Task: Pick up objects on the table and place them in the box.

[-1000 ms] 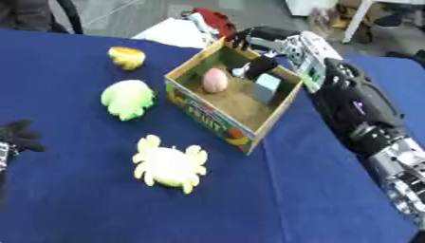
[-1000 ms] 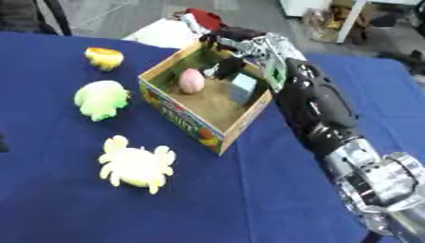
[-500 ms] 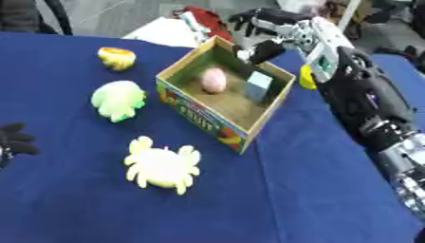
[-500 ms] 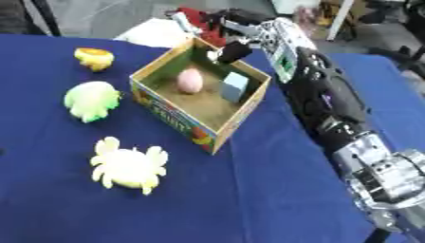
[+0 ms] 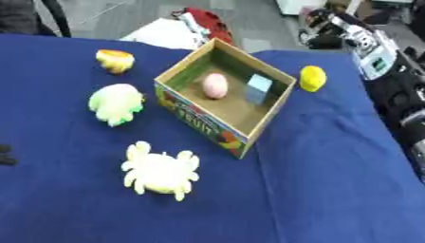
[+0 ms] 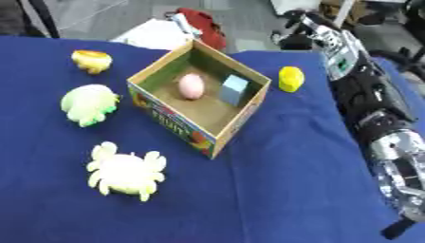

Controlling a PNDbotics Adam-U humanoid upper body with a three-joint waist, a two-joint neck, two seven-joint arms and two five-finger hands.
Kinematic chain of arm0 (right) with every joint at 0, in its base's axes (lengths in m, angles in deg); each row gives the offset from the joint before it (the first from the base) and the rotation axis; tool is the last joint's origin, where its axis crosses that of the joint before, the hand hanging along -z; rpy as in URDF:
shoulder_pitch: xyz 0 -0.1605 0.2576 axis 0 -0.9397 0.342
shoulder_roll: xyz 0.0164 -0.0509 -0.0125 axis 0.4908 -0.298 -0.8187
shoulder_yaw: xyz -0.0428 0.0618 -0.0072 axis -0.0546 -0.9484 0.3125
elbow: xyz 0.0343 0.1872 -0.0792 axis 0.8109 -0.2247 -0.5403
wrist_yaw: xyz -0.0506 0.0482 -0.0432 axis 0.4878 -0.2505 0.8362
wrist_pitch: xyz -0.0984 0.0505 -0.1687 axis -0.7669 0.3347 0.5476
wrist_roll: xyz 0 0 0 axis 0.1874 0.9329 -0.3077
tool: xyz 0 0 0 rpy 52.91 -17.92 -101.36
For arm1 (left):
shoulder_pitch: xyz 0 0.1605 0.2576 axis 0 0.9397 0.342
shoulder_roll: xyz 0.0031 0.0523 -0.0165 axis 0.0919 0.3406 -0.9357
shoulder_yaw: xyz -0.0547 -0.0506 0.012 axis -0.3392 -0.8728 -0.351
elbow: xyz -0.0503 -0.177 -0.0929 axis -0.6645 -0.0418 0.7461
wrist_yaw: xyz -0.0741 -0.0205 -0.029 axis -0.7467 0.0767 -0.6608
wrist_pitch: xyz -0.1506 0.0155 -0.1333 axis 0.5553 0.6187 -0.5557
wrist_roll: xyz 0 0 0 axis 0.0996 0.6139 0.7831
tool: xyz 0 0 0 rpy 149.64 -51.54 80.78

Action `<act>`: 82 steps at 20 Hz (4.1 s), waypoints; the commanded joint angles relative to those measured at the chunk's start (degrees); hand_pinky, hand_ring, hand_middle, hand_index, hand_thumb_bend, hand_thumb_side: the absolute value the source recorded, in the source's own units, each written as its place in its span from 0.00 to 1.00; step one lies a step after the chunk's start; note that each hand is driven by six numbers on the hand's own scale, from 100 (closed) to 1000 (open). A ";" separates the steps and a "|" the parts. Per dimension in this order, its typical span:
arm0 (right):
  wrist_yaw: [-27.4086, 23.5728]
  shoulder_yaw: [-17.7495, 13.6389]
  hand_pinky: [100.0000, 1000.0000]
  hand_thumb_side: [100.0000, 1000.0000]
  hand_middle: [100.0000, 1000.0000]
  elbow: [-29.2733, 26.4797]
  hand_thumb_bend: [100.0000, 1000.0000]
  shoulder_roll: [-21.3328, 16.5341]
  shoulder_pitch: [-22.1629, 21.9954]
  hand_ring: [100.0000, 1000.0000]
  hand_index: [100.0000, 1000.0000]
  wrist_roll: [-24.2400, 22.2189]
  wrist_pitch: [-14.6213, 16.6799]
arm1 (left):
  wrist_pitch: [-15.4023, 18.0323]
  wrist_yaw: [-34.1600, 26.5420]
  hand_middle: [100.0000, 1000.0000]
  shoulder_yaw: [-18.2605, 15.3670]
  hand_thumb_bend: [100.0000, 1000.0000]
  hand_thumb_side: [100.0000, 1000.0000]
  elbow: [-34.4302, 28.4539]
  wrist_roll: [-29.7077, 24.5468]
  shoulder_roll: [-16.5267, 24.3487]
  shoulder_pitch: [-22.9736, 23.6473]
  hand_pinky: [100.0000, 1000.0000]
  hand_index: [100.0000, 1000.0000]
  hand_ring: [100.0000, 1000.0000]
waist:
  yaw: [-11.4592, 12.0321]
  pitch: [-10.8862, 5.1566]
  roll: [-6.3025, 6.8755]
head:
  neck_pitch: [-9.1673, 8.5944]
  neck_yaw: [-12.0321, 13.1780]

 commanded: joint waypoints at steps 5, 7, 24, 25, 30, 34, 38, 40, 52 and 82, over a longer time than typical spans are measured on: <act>-0.73 3.76 0.73 0.45 0.83 9.20 0.00 -1.79 1.40 0.76 0.98 6.92 -3.86 | 0.11 0.16 0.54 0.30 0.00 0.87 -1.13 -0.36 1.15 -0.92 0.74 0.77 0.50 | -0.34 0.00 -0.48 | -0.38 -0.63; -0.48 4.60 0.73 0.46 0.83 11.31 0.00 -1.64 1.37 0.77 0.97 7.89 -4.03 | 0.12 0.17 0.54 0.29 0.00 0.87 -1.13 -0.38 1.14 -0.91 0.74 0.77 0.50 | -0.40 -0.01 -0.44 | -0.37 -0.69; 6.62 5.84 0.74 0.15 0.72 12.92 0.00 0.63 0.57 0.76 0.67 3.83 -4.27 | 0.13 0.08 0.53 0.25 0.00 0.87 -1.12 -0.41 0.92 -1.07 0.75 0.77 0.50 | -0.78 0.32 0.03 | -0.52 -0.75; 6.93 5.84 0.74 0.08 0.71 12.83 0.00 0.75 0.52 0.75 0.59 3.74 -4.13 | 0.14 0.06 0.53 0.25 0.00 0.87 -1.12 -0.41 0.91 -1.06 0.75 0.77 0.50 | -0.81 0.32 0.06 | -0.48 -0.76; 8.31 5.56 0.70 0.00 0.61 10.50 0.00 0.91 0.44 0.69 0.30 6.22 -2.91 | 0.12 0.00 0.53 0.24 0.00 0.87 -1.09 -0.41 0.74 -0.91 0.75 0.77 0.50 | -1.46 0.08 0.27 | -0.23 -0.67; 9.62 5.92 0.70 0.00 0.60 5.59 0.00 0.63 0.84 0.68 0.30 7.30 -0.46 | 0.10 -0.05 0.53 0.17 0.00 0.87 -1.01 -0.34 0.57 -0.47 0.75 0.77 0.50 | -2.51 -0.59 0.46 | 0.26 -0.29; 10.77 7.38 0.70 0.00 0.60 -0.91 0.00 0.85 1.83 0.67 0.30 5.75 3.21 | 0.10 -0.04 0.53 0.18 0.00 0.86 -0.92 -0.34 0.41 0.02 0.75 0.77 0.49 | -3.38 -1.37 0.47 | 0.74 0.17; 10.26 8.67 0.70 0.00 0.60 -4.19 0.00 1.54 2.34 0.67 0.30 4.49 5.22 | 0.10 -0.01 0.53 0.19 0.00 0.86 -0.88 -0.34 0.37 0.22 0.75 0.77 0.49 | -3.66 -1.67 0.48 | 0.99 0.43; 10.41 16.34 0.74 0.00 0.67 -16.06 0.00 9.69 2.46 0.72 0.64 -6.93 12.00 | 0.07 -0.12 0.53 0.36 0.00 0.86 -0.98 -0.50 0.02 0.06 0.75 0.77 0.49 | -3.13 -1.98 0.77 | 0.91 1.10; 2.01 5.07 0.61 0.34 0.65 -57.53 0.00 9.28 -24.62 0.58 0.88 5.57 8.46 | -1.71 7.95 0.57 -2.31 0.00 0.51 5.94 0.78 18.41 -20.38 0.75 0.79 0.52 | -17.00 -4.03 3.19 | 1.61 15.93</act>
